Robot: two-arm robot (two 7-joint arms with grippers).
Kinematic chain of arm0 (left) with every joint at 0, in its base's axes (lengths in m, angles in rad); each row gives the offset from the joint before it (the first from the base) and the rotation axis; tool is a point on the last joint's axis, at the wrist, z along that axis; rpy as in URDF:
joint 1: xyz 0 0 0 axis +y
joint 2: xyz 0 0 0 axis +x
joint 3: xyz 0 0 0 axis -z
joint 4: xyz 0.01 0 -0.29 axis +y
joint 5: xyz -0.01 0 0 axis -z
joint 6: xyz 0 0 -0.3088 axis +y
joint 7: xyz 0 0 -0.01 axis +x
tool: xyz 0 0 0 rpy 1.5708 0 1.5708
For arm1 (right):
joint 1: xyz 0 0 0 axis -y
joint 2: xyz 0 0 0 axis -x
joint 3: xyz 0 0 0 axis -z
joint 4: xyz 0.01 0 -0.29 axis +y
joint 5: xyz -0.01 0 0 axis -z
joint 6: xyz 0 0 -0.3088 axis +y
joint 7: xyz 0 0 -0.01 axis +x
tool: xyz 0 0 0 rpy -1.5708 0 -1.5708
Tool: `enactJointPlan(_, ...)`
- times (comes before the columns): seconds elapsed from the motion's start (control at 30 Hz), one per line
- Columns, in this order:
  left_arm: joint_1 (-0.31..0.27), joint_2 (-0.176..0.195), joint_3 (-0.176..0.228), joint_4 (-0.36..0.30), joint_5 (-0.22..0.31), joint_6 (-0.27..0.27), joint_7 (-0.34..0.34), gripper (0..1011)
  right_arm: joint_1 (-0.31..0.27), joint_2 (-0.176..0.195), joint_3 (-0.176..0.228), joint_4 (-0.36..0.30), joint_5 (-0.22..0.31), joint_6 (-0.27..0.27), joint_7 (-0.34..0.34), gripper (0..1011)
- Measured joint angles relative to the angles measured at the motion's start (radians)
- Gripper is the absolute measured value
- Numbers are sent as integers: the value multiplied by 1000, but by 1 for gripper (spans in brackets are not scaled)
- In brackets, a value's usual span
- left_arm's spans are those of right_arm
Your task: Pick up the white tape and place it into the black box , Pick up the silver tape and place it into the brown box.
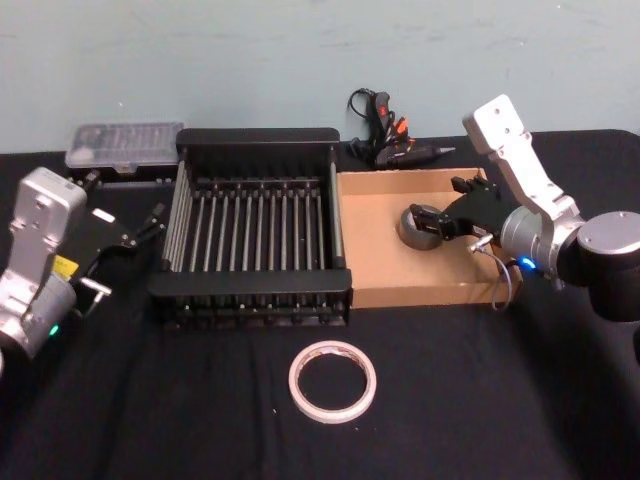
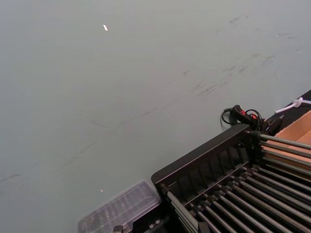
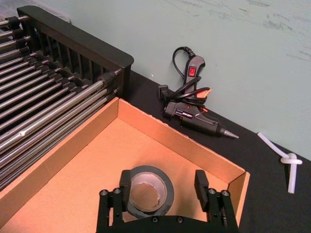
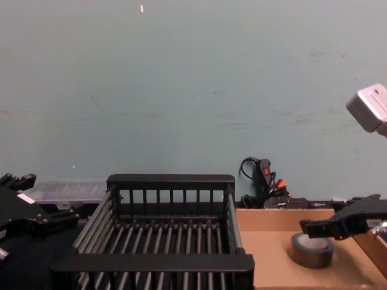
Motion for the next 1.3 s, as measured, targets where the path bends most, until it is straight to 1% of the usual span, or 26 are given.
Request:
enactJointPlan(0.03,0,0,0,0,0,0,0,1001,0,0,0,0,0,0,0,824)
enactJointPlan(0.07,0,0,0,0,0,0,0,1001,0,0,0,0,0,0,0,873)
enactJointPlan(0.23,0,0,0,0,0,0,0,1001,0,0,0,-1,1,0,0,1002)
enactJointPlan(0.63,0,0,0,0,0,0,0,1001,-2,0,1,-3,1,0,0,1002)
enactJointPlan(0.83,0,0,0,0,0,0,0,1001,-32,8,25,-54,9,14,11,1003)
enactJointPlan(0.93,0,0,0,0,0,0,0,1001,-61,16,43,-102,19,36,15,1002)
enactJointPlan(1.03,0,0,0,0,0,0,0,1001,-82,24,52,-139,26,55,18,1002)
enactJointPlan(1.07,0,0,0,0,0,0,0,1001,-95,29,57,-163,31,71,20,1002)
enactJointPlan(1.1,0,0,0,0,0,0,0,1001,-95,29,57,-163,31,71,20,1002)
enactJointPlan(1.13,0,0,0,0,0,0,0,1001,-120,39,65,-207,39,102,25,1002)
enactJointPlan(1.17,0,0,0,0,0,0,0,1001,-120,39,65,-207,39,102,25,1003)
enactJointPlan(1.3,0,0,0,0,0,0,0,1002,-163,57,74,-280,51,151,32,1002)
